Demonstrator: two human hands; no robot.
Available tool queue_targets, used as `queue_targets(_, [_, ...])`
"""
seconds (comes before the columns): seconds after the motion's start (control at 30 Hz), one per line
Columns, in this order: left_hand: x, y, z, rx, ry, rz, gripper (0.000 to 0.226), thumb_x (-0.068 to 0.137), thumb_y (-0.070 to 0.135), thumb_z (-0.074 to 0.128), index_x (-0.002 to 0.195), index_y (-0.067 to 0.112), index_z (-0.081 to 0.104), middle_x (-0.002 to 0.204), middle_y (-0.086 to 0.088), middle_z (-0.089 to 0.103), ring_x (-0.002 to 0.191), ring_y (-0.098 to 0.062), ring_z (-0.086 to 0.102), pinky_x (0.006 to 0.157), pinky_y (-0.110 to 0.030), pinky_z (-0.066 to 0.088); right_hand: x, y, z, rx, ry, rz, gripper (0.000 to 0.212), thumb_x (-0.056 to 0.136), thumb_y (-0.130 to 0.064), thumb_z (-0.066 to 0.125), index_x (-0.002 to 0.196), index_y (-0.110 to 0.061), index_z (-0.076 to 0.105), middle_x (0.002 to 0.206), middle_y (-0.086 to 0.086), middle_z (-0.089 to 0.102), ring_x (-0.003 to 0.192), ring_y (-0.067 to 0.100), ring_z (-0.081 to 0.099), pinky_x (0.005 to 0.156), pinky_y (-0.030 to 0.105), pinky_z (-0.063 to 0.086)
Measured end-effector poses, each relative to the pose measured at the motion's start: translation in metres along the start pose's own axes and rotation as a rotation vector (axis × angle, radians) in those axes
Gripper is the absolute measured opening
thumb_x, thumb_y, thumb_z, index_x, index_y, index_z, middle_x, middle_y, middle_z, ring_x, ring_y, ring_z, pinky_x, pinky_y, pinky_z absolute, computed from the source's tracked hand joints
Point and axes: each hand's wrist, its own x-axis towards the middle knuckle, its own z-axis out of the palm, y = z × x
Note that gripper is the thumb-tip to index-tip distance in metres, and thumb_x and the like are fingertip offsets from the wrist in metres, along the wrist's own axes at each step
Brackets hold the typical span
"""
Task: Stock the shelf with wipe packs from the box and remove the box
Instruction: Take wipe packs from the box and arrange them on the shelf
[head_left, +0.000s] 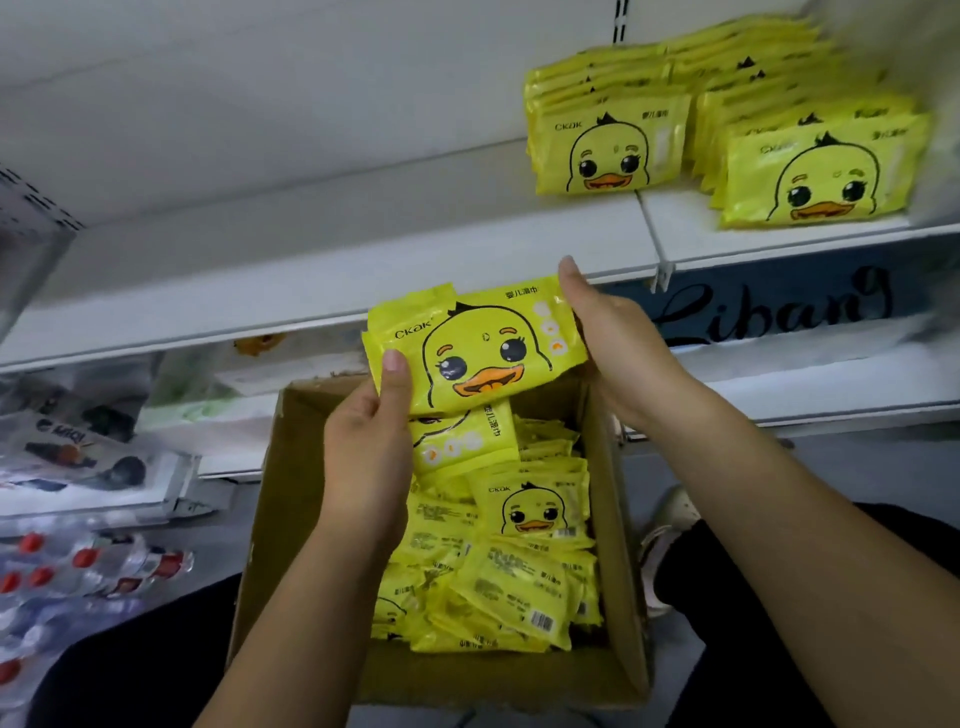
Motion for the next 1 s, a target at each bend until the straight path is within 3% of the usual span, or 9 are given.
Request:
queue_targets(0.1, [0.009, 0.011, 0.014, 0.026, 0.072, 0.077, 0.063, 0.093, 0.070, 0.052, 0.089, 0.008, 0.064, 0.079, -0.003, 0.052, 0.073, -0.017, 0.045, 0.063, -0.028, 0.042, 0.002, -0.009, 0.000, -0.224, 0.102, -0.292, 0.059, 0.102, -0.057, 0.042, 0.057, -0.019, 0.047, 0.052, -0.011, 0.054, 0.056, 0.009, 0.045, 0.063, 0.031, 0.035])
queue_targets(0.17, [0.015, 0.018, 0.021, 0.088, 0.120, 0.143, 0.065, 0.099, 0.061, 0.046, 0.072, 0.002, 0.045, 0.066, -0.007, 0.035, 0.060, -0.019, 0.030, 0.049, -0.025, 0.027, 0.007, -0.017, -0.002, -0.213, 0.140, -0.387, 0.059, 0.105, -0.048, 0.044, 0.055, -0.021, 0.031, 0.041, -0.015, 0.038, 0.046, 0.004, 0.033, 0.054, 0.027, 0.028])
queue_targets(0.27, [0.025, 0.025, 0.027, 0.132, 0.110, 0.218, 0.074, 0.098, 0.066, 0.044, 0.075, -0.004, 0.039, 0.068, -0.005, 0.032, 0.062, -0.020, 0.026, 0.052, -0.028, 0.022, 0.016, -0.028, -0.012, -0.222, 0.164, -0.484, 0.056, 0.106, -0.038, 0.048, 0.058, -0.021, 0.025, 0.042, -0.011, 0.027, 0.045, 0.005, 0.027, 0.047, 0.020, 0.019])
queue_targets(0.5, [0.041, 0.040, 0.047, 0.205, 0.032, 0.308, 0.079, 0.096, 0.070, 0.042, 0.083, -0.008, 0.048, 0.075, -0.002, 0.041, 0.069, -0.016, 0.037, 0.062, -0.031, 0.032, 0.029, -0.036, -0.037, -0.234, 0.230, -0.609, 0.061, 0.102, -0.044, 0.052, 0.069, 0.007, 0.049, 0.067, 0.030, 0.049, 0.062, 0.019, 0.037, 0.055, 0.031, 0.027])
queue_targets(0.6, [0.050, 0.047, 0.057, 0.157, -0.022, 0.255, 0.079, 0.095, 0.069, 0.048, 0.087, -0.009, 0.054, 0.075, -0.004, 0.045, 0.070, -0.018, 0.040, 0.066, -0.033, 0.036, 0.035, -0.038, -0.048, -0.182, 0.230, -0.579, 0.064, 0.101, -0.050, 0.050, 0.078, 0.009, 0.057, 0.070, 0.031, 0.052, 0.061, 0.019, 0.040, 0.057, 0.030, 0.031])
queue_targets(0.67, [0.055, 0.052, 0.064, 0.172, -0.063, 0.232, 0.059, 0.098, 0.055, 0.055, 0.078, 0.001, 0.061, 0.066, -0.015, 0.047, 0.064, -0.020, 0.042, 0.059, -0.030, 0.038, 0.038, -0.039, -0.055, -0.151, 0.193, -0.528, 0.068, 0.101, -0.056, 0.046, 0.087, 0.010, 0.058, 0.069, 0.031, 0.049, 0.058, 0.019, 0.040, 0.057, 0.030, 0.034])
queue_targets(0.73, [0.061, 0.056, 0.070, 0.197, -0.096, 0.244, 0.036, 0.100, 0.043, 0.060, 0.080, 0.015, 0.072, 0.068, -0.006, 0.068, 0.065, -0.019, 0.056, 0.058, -0.027, 0.049, 0.041, -0.038, -0.064, -0.149, 0.129, -0.441, 0.070, 0.100, -0.059, 0.042, 0.091, 0.009, 0.055, 0.068, 0.023, 0.047, 0.058, 0.018, 0.044, 0.054, 0.030, 0.042])
queue_targets(0.87, [0.078, 0.060, 0.084, 0.279, -0.064, 0.349, 0.029, 0.100, 0.039, 0.062, 0.090, 0.015, 0.075, 0.086, -0.015, 0.073, 0.073, -0.014, 0.058, 0.067, -0.032, 0.051, 0.046, -0.033, -0.076, -0.169, -0.017, -0.387, 0.028, 0.091, -0.045, 0.068, 0.109, -0.024, 0.070, 0.092, -0.005, 0.077, 0.081, 0.011, 0.072, 0.067, 0.031, 0.062])
queue_targets(1.0, [0.105, 0.064, 0.101, 0.515, -0.044, 0.445, 0.026, 0.093, 0.044, 0.070, 0.092, 0.018, 0.074, 0.084, -0.004, 0.072, 0.076, -0.018, 0.065, 0.068, -0.036, 0.050, 0.065, -0.029, -0.081, -0.209, 0.141, -0.416, 0.076, 0.067, -0.068, 0.078, 0.110, -0.007, 0.064, 0.108, 0.021, 0.070, 0.102, 0.041, 0.065, 0.087, 0.059, 0.054])
